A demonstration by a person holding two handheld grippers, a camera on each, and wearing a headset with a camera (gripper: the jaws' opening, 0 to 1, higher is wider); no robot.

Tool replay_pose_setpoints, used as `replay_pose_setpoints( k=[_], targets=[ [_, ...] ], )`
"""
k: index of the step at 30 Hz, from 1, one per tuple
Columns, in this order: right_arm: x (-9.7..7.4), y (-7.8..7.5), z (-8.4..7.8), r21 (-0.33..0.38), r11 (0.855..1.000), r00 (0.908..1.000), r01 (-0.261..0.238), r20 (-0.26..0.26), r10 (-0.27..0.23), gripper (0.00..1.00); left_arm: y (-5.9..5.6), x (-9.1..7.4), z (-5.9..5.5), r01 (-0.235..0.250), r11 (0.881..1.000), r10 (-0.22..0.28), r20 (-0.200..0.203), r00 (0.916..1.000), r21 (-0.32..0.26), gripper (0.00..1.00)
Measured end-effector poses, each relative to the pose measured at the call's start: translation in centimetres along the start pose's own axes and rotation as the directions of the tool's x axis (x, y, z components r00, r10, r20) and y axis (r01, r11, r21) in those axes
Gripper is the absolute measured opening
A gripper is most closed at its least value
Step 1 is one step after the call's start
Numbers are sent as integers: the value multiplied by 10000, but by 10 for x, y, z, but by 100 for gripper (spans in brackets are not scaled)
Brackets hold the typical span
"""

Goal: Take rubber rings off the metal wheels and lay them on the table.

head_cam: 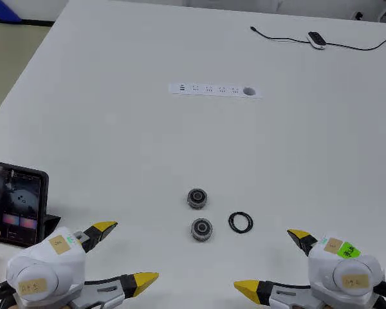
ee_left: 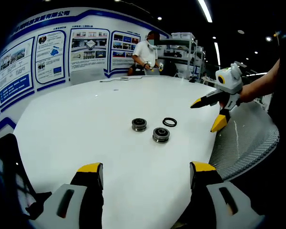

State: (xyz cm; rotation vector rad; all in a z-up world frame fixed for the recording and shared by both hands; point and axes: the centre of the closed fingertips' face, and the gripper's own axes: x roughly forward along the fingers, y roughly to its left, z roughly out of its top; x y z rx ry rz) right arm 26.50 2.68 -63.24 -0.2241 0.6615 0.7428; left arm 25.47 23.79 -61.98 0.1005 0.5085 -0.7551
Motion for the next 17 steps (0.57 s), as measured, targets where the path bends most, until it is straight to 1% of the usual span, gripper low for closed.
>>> replay_pose_setpoints(
  k=[1, 8, 17],
  targets=[
    [0, 0, 0, 2, 10000, 10000, 1, 1, -1, 94, 0, 0, 0, 4, 10000, -4, 1, 10000, -60, 76],
    [-1, 0, -2, 39, 10000, 10000, 16, -43, -16, 93, -1, -1, 0, -41, 10000, 41, 10, 10000, 0, 75],
    [-2, 1, -6, 83, 9999, 9999, -72, -95, 73, 92, -3, -2, 1, -50, 10000, 51, -101, 9999, 82, 75]
  ],
)
